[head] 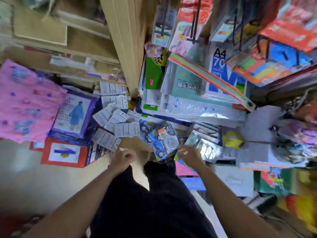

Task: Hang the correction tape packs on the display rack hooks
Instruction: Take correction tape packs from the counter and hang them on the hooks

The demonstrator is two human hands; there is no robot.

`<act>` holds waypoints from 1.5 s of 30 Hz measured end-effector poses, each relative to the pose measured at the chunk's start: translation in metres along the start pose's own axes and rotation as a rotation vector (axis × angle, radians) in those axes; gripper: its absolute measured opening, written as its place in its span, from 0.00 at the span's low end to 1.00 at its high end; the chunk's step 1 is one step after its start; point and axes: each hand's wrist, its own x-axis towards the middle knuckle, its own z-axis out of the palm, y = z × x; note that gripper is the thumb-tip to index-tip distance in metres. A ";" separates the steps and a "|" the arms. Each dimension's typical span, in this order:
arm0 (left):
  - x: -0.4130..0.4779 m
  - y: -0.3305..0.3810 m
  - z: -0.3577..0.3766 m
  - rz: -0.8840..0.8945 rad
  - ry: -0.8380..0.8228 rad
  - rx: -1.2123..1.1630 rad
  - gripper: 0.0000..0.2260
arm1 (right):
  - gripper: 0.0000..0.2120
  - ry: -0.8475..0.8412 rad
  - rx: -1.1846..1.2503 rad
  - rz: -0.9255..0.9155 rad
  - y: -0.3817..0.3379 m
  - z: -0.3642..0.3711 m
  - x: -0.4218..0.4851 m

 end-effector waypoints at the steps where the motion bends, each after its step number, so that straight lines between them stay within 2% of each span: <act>1: 0.005 -0.006 0.004 -0.032 -0.023 -0.007 0.04 | 0.09 -0.030 0.005 0.020 0.004 0.005 0.009; 7: 0.044 -0.027 0.022 -0.083 -0.091 -0.011 0.05 | 0.06 -0.085 0.015 0.114 0.010 0.024 0.065; 12: 0.077 -0.056 0.048 -0.185 -0.106 -0.159 0.10 | 0.25 -0.091 -0.035 0.177 0.020 0.051 0.149; 15: 0.088 -0.069 0.070 -0.191 -0.102 -0.232 0.09 | 0.35 -0.061 -0.066 0.155 0.032 0.072 0.197; 17: 0.097 -0.076 0.086 -0.193 -0.083 -0.255 0.08 | 0.45 -0.047 -0.101 0.156 0.042 0.088 0.224; 19: 0.105 -0.080 0.100 -0.210 -0.057 -0.304 0.12 | 0.51 -0.012 -0.126 0.159 0.051 0.099 0.243; 20: 0.109 -0.081 0.106 -0.221 -0.050 -0.324 0.12 | 0.51 0.016 -0.102 0.150 0.054 0.101 0.248; 24: 0.125 -0.066 0.123 -0.221 -0.071 -0.348 0.03 | 0.40 0.161 -0.016 0.082 0.059 0.097 0.239; 28: 0.142 -0.042 0.132 -0.169 -0.020 -0.290 0.06 | 0.23 0.310 0.203 0.080 0.064 0.088 0.210; 31: 0.164 -0.021 0.138 -0.164 0.118 -0.192 0.13 | 0.16 0.347 0.297 0.121 0.070 0.081 0.185; 34: 0.187 -0.002 0.148 -0.085 0.248 0.059 0.21 | 0.11 0.346 0.346 0.117 0.079 0.080 0.158; 37: 0.207 0.010 0.157 0.040 0.272 0.332 0.31 | 0.07 0.334 0.390 0.155 0.089 0.085 0.137; 40: 0.225 0.012 0.160 0.061 0.247 0.492 0.40 | 0.05 0.328 0.436 0.195 0.098 0.092 0.118; 45: 0.240 0.012 0.159 0.054 0.251 0.646 0.43 | 0.04 0.323 0.507 0.225 0.107 0.106 0.098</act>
